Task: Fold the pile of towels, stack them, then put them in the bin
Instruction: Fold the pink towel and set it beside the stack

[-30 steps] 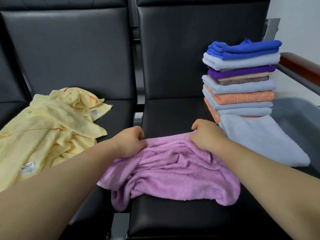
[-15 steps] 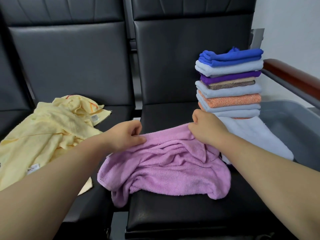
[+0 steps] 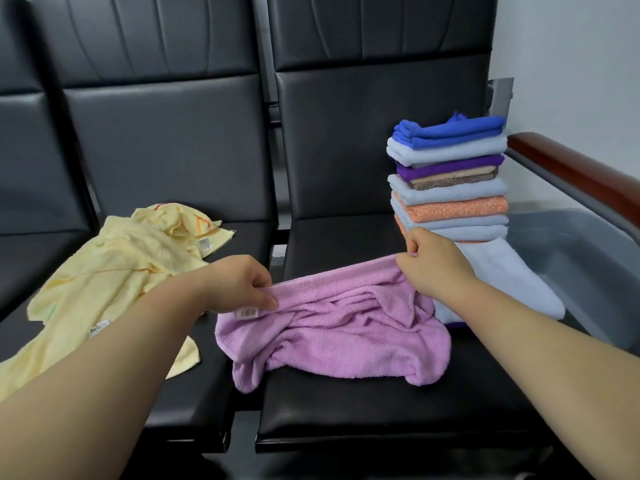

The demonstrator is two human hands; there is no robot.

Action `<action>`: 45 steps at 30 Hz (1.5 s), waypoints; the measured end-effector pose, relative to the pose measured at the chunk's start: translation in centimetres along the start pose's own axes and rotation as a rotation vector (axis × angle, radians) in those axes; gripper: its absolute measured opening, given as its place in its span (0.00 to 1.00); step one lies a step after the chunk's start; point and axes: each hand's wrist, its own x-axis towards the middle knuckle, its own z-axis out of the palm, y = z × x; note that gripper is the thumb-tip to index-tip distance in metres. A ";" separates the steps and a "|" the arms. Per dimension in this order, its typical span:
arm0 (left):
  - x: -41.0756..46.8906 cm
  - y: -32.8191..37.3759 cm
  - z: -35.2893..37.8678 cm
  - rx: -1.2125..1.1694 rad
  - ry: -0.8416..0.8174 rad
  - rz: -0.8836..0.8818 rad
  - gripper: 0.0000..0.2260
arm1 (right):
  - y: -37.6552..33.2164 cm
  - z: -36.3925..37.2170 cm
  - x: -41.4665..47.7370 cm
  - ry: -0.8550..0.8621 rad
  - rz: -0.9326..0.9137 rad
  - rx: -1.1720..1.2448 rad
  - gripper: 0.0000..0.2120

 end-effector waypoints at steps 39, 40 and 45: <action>-2.8 -2.5 0.1 -0.529 0.369 -0.279 0.13 | 0.9 -0.5 -0.7 -0.011 0.203 0.223 0.09; -2.9 -2.6 0.1 -0.554 0.362 -0.298 0.13 | 0.9 -0.4 -0.7 -0.012 0.256 0.302 0.09; -2.4 -3.7 0.2 -0.693 0.310 -0.415 0.07 | 0.5 -0.1 -0.2 -0.077 0.563 0.923 0.09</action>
